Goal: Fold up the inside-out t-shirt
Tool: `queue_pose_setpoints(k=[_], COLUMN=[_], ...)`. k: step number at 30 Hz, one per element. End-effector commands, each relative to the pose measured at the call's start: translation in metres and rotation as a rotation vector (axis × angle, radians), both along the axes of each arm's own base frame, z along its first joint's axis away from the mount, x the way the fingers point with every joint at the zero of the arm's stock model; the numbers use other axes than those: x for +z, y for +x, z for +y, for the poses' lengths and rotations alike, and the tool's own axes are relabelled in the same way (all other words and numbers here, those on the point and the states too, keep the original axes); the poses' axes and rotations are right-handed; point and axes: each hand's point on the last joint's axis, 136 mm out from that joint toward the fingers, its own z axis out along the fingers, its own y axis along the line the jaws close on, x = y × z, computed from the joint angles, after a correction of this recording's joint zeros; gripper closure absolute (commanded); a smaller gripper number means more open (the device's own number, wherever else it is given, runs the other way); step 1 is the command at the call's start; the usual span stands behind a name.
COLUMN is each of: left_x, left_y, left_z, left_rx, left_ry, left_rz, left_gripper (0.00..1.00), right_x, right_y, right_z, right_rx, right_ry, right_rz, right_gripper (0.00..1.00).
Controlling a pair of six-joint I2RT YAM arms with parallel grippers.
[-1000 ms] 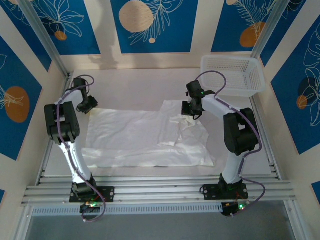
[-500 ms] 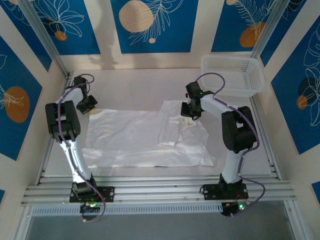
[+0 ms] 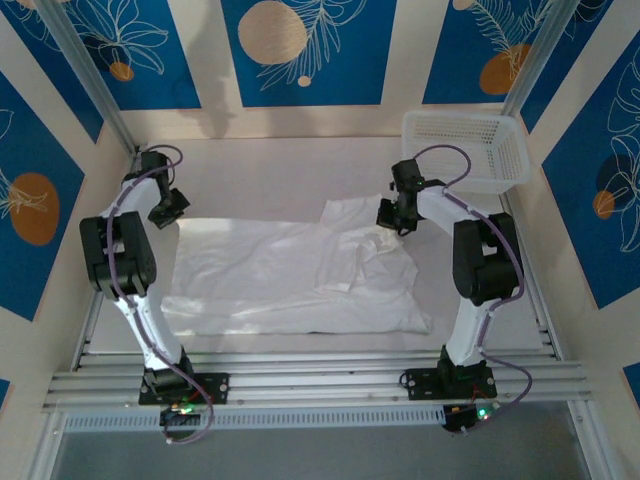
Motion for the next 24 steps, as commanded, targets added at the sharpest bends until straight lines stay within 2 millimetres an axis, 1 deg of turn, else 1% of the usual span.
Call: queue_pose_setpoints(k=[1, 5, 7, 9, 14, 18, 22, 24], left_x=[0.010, 0.007, 0.005, 0.006, 0.013, 0.024, 0.047, 0.053], left_y=[-0.010, -0.023, -0.033, -0.040, -0.048, -0.057, -0.078, -0.091], left_z=[0.009, 0.017, 0.022, 0.024, 0.018, 0.012, 0.017, 0.019], left_rx=[0.037, 0.079, 0.118, 0.135, 0.129, 0.128, 0.153, 0.172], left_ry=[0.032, 0.053, 0.049, 0.046, 0.022, 0.000, 0.039, 0.045], left_rz=[-0.002, 0.028, 0.043, 0.035, 0.007, -0.022, -0.058, -0.072], left_gripper=[1.00, 1.00, 1.00, 1.00, 1.00, 1.00, 1.00, 1.00], right_x=[0.010, 0.008, 0.008, 0.007, 0.008, 0.024, 0.046, 0.050], right_y=[-0.005, -0.004, -0.003, -0.003, 0.000, 0.004, 0.003, -0.003], right_z=[0.007, -0.001, -0.014, -0.021, -0.017, -0.011, -0.012, -0.013], right_rx=[0.020, -0.012, -0.065, -0.095, -0.063, -0.047, -0.061, -0.074], right_ry=[0.046, 0.052, 0.040, 0.052, 0.074, 0.105, 0.130, 0.140], right_rz=[-0.016, -0.007, 0.008, 0.023, 0.027, -0.002, -0.048, -0.063], right_gripper=[0.96, 0.95, 0.95, 0.95, 0.94, 0.92, 0.91, 0.91])
